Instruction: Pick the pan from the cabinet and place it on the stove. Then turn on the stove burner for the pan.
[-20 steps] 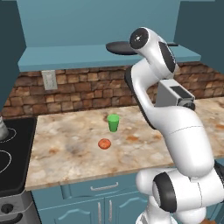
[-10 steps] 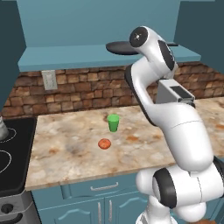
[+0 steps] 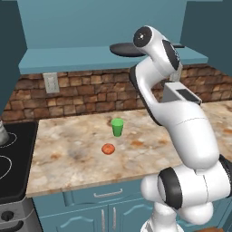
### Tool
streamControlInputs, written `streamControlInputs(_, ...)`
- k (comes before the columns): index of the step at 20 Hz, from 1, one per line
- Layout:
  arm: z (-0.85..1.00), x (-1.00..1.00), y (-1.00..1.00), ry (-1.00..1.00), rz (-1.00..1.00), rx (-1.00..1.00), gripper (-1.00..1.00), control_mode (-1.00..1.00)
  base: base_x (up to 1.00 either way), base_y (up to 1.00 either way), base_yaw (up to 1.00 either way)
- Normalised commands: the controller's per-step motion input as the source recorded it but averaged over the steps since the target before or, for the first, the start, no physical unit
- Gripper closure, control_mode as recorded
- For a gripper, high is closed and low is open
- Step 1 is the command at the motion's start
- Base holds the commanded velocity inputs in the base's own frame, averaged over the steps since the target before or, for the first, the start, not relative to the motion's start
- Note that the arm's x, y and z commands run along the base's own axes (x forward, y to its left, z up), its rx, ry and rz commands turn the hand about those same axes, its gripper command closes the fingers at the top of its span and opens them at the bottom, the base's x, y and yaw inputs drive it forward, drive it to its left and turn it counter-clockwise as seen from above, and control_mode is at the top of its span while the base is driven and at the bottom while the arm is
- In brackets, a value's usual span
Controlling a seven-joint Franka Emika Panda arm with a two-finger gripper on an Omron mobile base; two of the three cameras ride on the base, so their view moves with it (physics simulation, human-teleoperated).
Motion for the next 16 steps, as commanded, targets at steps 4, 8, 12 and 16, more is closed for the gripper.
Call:
streamControlInputs(4, 0.00, 0.23, -0.01, 0.00, 0.00, 0.00, -1.00, -1.00, 0.00, 0.00, 0.00)
streamControlInputs(8, 0.00, 0.15, -0.17, 0.00, 0.00, 0.01, -1.00, -1.00, 0.00, 0.00, 0.00)
streamControlInputs(12, 0.00, 0.15, -0.27, 0.00, 0.00, 0.02, -1.00, -1.00, 0.00, 0.00, 0.00)
streamControlInputs(16, 0.00, 0.17, -0.19, 0.00, 0.00, 0.00, -1.00, -1.00, 0.00, 0.00, 0.00)
